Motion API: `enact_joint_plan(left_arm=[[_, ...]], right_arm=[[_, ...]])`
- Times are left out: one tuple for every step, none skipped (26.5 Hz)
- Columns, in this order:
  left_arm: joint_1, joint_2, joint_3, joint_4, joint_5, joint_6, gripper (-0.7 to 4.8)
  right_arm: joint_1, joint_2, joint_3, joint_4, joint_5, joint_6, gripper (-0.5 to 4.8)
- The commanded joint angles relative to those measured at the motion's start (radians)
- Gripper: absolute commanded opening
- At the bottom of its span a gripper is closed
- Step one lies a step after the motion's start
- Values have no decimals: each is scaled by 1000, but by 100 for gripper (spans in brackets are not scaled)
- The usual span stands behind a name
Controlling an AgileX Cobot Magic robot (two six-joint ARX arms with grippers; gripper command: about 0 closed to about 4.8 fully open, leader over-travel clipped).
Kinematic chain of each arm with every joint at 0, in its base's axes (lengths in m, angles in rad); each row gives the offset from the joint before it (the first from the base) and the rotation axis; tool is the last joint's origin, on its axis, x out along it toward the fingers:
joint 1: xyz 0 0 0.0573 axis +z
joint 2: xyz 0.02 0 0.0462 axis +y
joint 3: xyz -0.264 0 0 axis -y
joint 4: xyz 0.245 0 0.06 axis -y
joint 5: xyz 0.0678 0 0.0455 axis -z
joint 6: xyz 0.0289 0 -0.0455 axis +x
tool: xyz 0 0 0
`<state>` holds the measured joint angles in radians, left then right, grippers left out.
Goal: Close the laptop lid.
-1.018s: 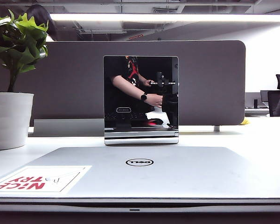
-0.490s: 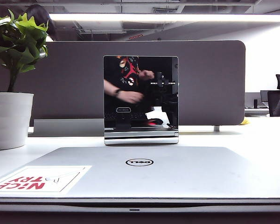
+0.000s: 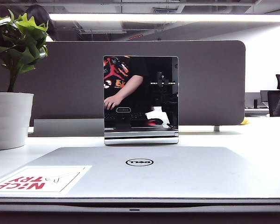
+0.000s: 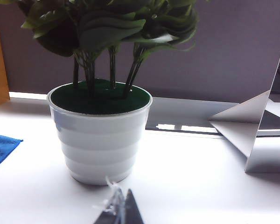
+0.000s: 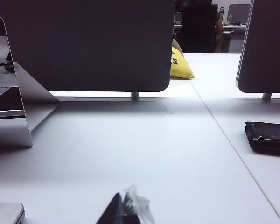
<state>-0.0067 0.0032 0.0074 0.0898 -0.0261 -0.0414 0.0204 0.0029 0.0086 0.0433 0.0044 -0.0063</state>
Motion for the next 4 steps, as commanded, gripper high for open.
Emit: enact_joint_plan(left_arm=[[2,1,1,8,4,5,-5],[2,1,1,8,4,5,-5],[2,1,1,8,4,5,-5],[2,1,1,8,4,5,-5]], right_arm=[[1,-1,-2,13,0,2,-1],[1,-1,-2,13,0,2,-1],[1,-1,-2,13,0,2,-1],[1,-1,-2,13,0,2,-1]])
